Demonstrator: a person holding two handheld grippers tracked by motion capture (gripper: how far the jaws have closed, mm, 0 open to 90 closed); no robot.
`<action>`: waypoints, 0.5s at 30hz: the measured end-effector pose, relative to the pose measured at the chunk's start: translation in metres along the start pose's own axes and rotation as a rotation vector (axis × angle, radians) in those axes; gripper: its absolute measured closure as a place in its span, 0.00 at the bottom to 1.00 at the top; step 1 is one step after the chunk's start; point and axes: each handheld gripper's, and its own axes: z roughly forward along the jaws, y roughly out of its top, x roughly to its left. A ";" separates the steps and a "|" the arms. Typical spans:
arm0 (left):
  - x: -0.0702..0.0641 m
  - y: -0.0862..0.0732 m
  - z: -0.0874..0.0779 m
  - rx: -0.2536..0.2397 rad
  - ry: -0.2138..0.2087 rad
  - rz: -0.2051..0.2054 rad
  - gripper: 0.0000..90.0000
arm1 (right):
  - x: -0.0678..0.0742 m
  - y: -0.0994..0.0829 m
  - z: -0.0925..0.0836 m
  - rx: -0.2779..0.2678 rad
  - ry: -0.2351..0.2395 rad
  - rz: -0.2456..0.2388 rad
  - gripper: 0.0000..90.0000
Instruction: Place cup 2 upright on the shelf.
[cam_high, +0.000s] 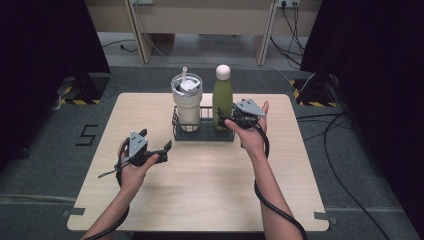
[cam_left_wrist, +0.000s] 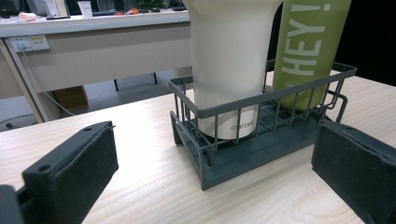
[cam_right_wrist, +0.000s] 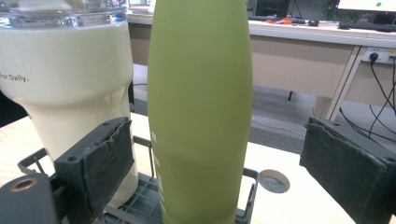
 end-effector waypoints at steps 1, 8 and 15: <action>0.000 0.000 0.000 -0.001 0.001 0.000 0.00 | 0.000 -0.001 -0.001 0.001 0.000 0.001 0.10; 0.000 0.000 0.000 -0.002 0.001 0.000 0.00 | -0.002 -0.004 -0.009 0.004 0.001 0.000 0.10; 0.000 0.000 0.000 0.000 0.001 0.001 0.00 | -0.006 -0.010 -0.016 0.012 -0.006 -0.005 0.10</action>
